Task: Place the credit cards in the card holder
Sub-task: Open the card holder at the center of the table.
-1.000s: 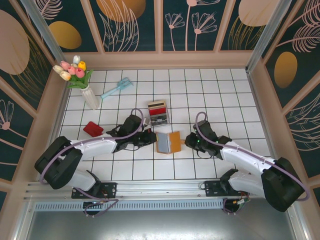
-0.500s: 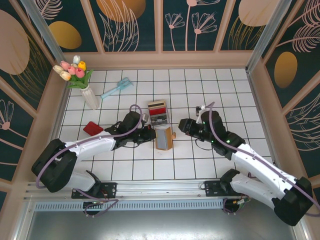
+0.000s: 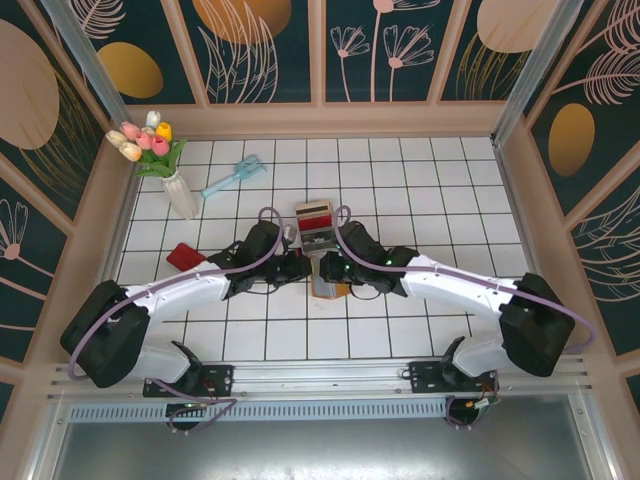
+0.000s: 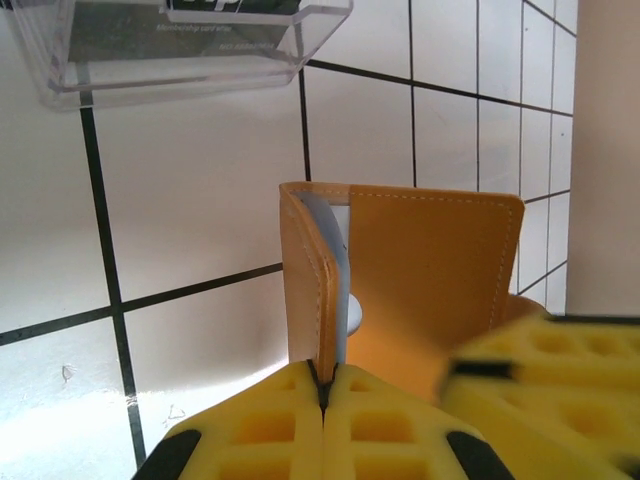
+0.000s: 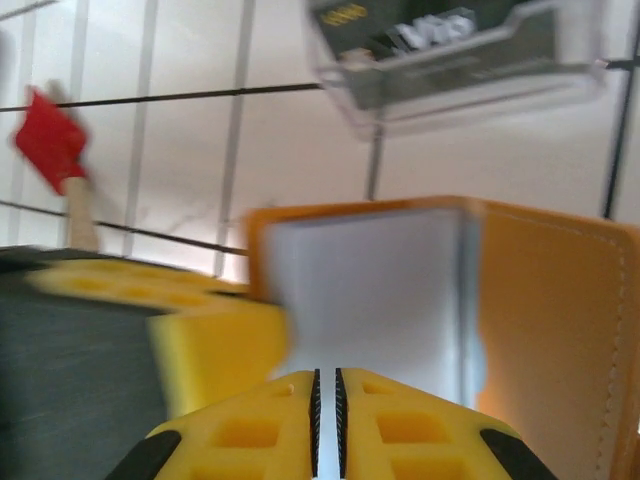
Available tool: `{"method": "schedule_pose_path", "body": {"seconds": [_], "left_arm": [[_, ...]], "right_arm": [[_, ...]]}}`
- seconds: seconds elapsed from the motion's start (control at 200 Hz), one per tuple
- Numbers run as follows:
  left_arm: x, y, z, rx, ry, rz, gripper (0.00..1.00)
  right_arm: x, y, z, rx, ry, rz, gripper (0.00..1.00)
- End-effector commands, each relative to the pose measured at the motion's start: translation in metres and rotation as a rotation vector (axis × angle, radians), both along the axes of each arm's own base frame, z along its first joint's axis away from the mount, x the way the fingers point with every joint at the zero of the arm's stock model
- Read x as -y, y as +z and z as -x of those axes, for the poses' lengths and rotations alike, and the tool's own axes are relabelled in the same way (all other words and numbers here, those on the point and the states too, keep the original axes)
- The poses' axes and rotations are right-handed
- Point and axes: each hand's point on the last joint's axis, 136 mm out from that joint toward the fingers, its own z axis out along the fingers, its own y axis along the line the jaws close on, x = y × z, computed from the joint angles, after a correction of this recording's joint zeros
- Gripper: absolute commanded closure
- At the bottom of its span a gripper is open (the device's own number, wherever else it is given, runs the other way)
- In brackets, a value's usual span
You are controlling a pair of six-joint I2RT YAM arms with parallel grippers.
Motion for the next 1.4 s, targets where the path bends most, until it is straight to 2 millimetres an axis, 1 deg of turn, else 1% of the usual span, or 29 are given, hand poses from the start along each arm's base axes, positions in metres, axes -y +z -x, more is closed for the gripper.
{"method": "schedule_pose_path", "body": {"seconds": [0.0, 0.095, 0.265, 0.395, 0.57, 0.631, 0.666, 0.741, 0.801, 0.911, 0.996, 1.196, 1.231, 1.281, 1.331, 1.376, 1.396], "left_arm": [[0.0, 0.011, 0.0, 0.027, 0.003, 0.017, 1.0], [0.004, 0.011, 0.002, 0.027, -0.018, 0.04, 1.0], [0.016, 0.009, 0.006, 0.012, -0.071, 0.087, 1.0], [0.02, 0.002, 0.007, -0.007, -0.086, 0.095, 1.0], [0.021, -0.004, 0.008, -0.021, -0.092, 0.098, 0.92], [0.023, -0.006, 0.009, -0.028, -0.098, 0.109, 0.9], [0.023, -0.006, 0.009, -0.03, -0.1, 0.113, 0.87], [0.024, -0.008, 0.011, -0.035, -0.108, 0.119, 0.88], [0.025, -0.008, 0.012, -0.037, -0.111, 0.126, 0.85], [0.025, -0.007, 0.012, -0.034, -0.111, 0.135, 0.83], [0.025, -0.009, 0.013, -0.033, -0.113, 0.134, 0.76], [0.025, -0.014, 0.013, -0.038, -0.116, 0.123, 0.77], [0.024, -0.017, 0.012, -0.042, -0.11, 0.112, 0.74], [0.023, -0.019, 0.011, -0.047, -0.102, 0.102, 0.66], [0.024, -0.017, 0.01, -0.041, -0.103, 0.11, 0.59], [0.024, -0.015, 0.009, -0.035, -0.098, 0.115, 0.5], [0.024, -0.013, 0.008, -0.029, -0.096, 0.12, 0.49]], "right_arm": [[0.028, -0.028, -0.007, -0.033, -0.085, 0.057, 0.84], [0.027, -0.04, -0.003, -0.067, -0.056, -0.001, 0.83], [0.029, -0.062, 0.003, -0.119, -0.046, 0.007, 0.83], [0.024, -0.075, 0.007, -0.147, -0.028, -0.012, 0.84], [0.025, -0.085, 0.008, -0.164, -0.034, -0.003, 0.84], [0.025, -0.087, 0.008, -0.169, -0.034, 0.0, 0.84], [0.025, -0.089, 0.009, -0.173, -0.033, 0.003, 0.84], [0.027, -0.092, 0.01, -0.18, -0.035, 0.005, 0.84], [0.027, -0.092, 0.011, -0.18, -0.036, 0.005, 0.84], [0.028, -0.094, 0.011, -0.183, -0.041, 0.008, 0.84], [0.028, -0.096, 0.011, -0.186, -0.039, 0.012, 0.84], [0.027, -0.095, 0.011, -0.187, -0.035, 0.009, 0.84], [0.026, -0.094, 0.011, -0.185, -0.034, 0.006, 0.85], [0.025, -0.09, 0.009, -0.17, -0.036, -0.003, 0.85], [0.023, -0.085, 0.009, -0.159, -0.031, -0.02, 0.85], [0.02, -0.08, 0.008, -0.15, -0.022, -0.035, 0.85], [0.019, -0.078, 0.007, -0.145, -0.018, -0.038, 0.85]]}}
